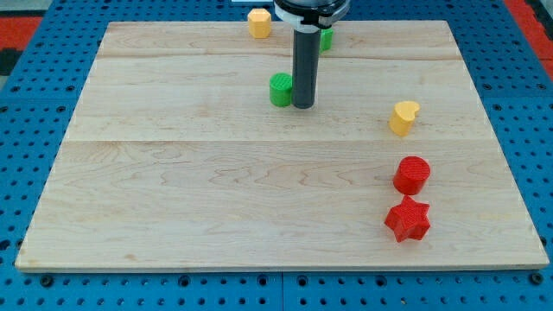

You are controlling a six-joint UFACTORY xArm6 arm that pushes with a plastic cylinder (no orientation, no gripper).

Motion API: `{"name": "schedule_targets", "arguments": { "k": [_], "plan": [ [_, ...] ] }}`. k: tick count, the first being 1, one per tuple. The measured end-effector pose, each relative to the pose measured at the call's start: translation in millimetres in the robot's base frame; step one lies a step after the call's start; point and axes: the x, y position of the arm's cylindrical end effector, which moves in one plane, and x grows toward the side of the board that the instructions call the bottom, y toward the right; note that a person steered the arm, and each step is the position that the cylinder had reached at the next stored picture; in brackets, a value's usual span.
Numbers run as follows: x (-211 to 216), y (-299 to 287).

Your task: Move the green circle left to the green star

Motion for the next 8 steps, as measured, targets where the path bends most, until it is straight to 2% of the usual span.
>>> {"name": "schedule_targets", "arguments": {
  "k": [1, 3, 5, 6, 7, 8],
  "plan": [
    [-13, -26],
    [-75, -67],
    [-90, -111],
    [-109, -108],
    [-127, -81],
    [-94, -61]
  ]
}}
